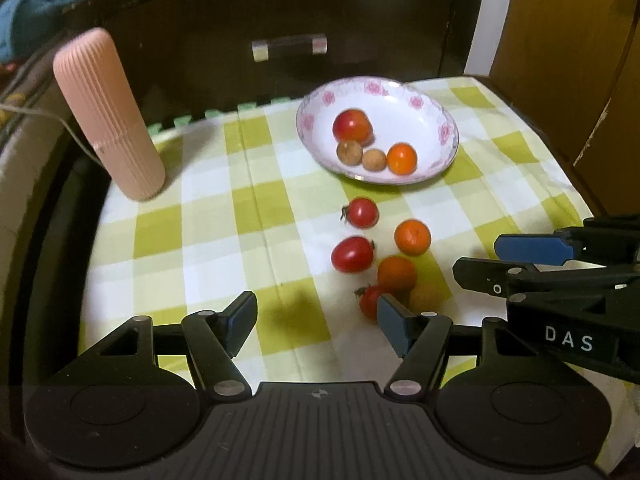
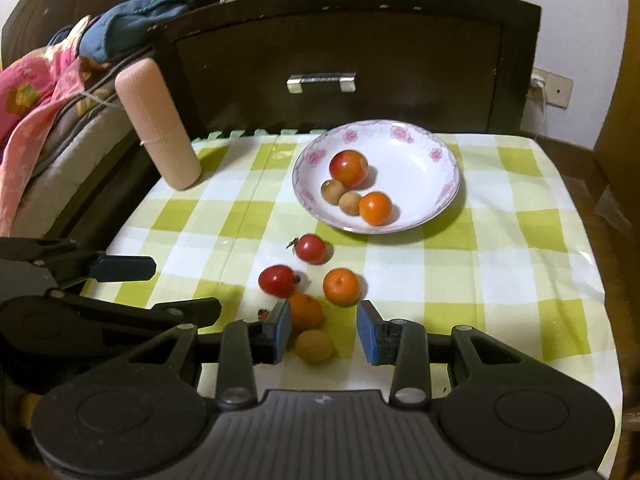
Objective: Organize fruits
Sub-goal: 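Withdraw both open grippers from the plate toward the loose fruits on the cloth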
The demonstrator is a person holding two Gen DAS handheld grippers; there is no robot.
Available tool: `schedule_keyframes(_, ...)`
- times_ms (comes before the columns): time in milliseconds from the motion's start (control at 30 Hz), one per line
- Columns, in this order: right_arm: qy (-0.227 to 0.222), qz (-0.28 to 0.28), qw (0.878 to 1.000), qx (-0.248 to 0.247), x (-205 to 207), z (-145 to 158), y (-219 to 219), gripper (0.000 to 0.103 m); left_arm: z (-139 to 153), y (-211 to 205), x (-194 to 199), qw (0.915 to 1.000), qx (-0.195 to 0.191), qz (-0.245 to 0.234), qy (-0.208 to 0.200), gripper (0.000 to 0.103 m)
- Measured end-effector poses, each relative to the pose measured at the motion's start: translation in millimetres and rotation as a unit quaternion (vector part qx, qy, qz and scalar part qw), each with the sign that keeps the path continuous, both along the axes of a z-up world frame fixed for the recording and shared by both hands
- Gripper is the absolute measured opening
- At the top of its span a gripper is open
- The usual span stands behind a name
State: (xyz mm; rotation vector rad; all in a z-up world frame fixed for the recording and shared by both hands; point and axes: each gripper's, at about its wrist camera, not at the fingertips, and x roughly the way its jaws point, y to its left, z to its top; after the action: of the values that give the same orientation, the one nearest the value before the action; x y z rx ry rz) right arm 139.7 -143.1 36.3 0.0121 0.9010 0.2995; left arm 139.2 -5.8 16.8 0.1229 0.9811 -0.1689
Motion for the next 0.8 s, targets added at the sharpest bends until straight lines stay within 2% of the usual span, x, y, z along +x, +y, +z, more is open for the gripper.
schedule_keyframes(133,0.023,0.006,1.0,0.003,3,-9,0,0.035,-3,2,0,1.0,-0.001,-0.004,0.008,0.078)
schedule_keyframes(367,0.053,0.028,0.998,-0.007,1,-24,2,0.035,-7,11,5,0.9997,-0.004,0.005,0.022,0.078)
schedule_keyframes(667,0.07,0.072,0.995,-0.027,9,-44,20,0.035,-5,17,9,0.9995,-0.017,0.011,0.024,0.079)
schedule_keyframes(800,0.072,0.075,0.994,-0.03,17,-53,23,0.035,-6,17,11,0.9994,-0.019,0.009,0.027,0.079)
